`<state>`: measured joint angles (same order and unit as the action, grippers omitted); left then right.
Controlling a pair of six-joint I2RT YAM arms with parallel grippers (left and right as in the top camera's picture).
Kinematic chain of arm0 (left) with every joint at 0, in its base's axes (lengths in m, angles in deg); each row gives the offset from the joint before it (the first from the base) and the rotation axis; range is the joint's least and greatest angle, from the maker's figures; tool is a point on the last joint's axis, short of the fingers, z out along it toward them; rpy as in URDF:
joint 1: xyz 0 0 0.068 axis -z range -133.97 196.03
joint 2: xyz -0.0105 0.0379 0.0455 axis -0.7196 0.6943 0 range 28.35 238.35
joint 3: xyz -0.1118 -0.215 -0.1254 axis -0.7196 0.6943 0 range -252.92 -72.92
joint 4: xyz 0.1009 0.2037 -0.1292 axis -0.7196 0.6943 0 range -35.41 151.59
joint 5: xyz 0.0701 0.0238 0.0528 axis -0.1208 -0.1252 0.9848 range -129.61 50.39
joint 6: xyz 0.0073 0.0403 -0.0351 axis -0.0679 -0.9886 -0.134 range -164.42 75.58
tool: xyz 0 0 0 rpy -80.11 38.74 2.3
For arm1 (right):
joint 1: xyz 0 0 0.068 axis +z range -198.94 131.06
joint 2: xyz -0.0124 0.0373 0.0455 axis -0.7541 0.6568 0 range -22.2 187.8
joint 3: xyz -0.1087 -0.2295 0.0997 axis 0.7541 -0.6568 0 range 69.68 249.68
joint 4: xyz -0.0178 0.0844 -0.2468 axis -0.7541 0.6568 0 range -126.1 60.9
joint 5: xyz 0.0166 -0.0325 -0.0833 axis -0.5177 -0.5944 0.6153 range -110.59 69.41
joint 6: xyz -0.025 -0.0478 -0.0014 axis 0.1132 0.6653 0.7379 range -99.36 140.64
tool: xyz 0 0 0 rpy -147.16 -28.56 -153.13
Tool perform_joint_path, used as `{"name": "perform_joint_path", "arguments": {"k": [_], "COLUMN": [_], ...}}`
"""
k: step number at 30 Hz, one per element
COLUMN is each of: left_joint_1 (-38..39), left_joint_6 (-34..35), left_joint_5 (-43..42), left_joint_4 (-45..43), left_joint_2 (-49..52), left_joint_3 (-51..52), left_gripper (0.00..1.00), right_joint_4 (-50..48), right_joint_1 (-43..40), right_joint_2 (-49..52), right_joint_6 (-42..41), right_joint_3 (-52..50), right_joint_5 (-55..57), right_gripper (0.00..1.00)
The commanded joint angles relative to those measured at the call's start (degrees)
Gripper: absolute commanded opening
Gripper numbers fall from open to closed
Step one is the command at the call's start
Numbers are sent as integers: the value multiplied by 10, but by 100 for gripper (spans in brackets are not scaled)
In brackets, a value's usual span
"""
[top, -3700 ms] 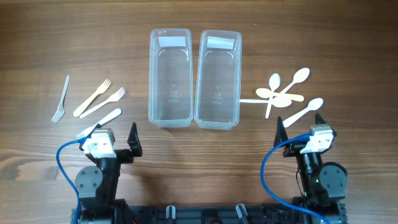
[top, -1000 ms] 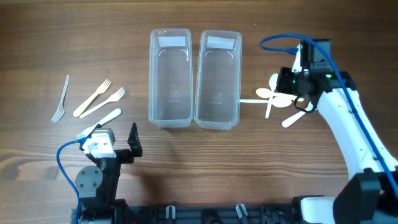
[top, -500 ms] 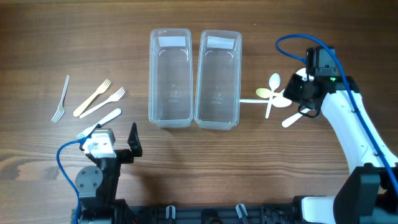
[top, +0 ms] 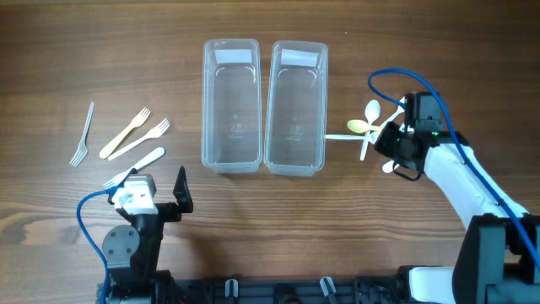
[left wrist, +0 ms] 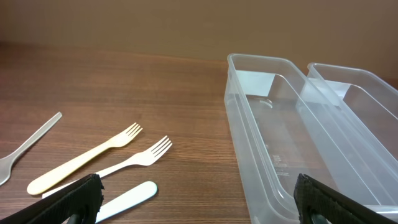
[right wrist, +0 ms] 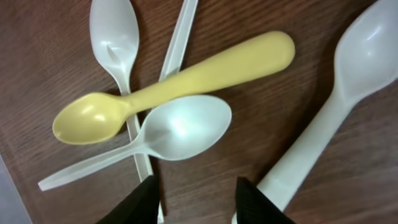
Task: Pack container
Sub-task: 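Move the right gripper over the spoon pile and lower it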
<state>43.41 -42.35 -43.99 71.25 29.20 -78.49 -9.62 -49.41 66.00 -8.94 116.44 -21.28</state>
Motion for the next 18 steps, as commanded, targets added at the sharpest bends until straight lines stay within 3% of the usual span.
{"name": "perform_joint_path", "arguments": {"k": [1,10,14,18], "left_joint_1": [3,3,3,3], "left_joint_6": [-1,-1,-1,-1], "left_joint_5": [-5,-5,-5,-5], "left_joint_4": [-2,-2,-2,-2], "left_joint_2": [-5,-5,-5,-5], "left_joint_3": [4,4,4,4], "left_gripper": [100,100,100,100], "right_joint_4": [-37,-114,-125,-143], "right_joint_1": [1,1,1,1], "right_joint_2": [9,9,9,10], "right_joint_6": [-6,-40,-46,-131], "right_joint_3": [-32,-71,-71,-81], "right_joint_5": [-9,-9,-9,-9], "right_gripper": [38,38,33,29]}}
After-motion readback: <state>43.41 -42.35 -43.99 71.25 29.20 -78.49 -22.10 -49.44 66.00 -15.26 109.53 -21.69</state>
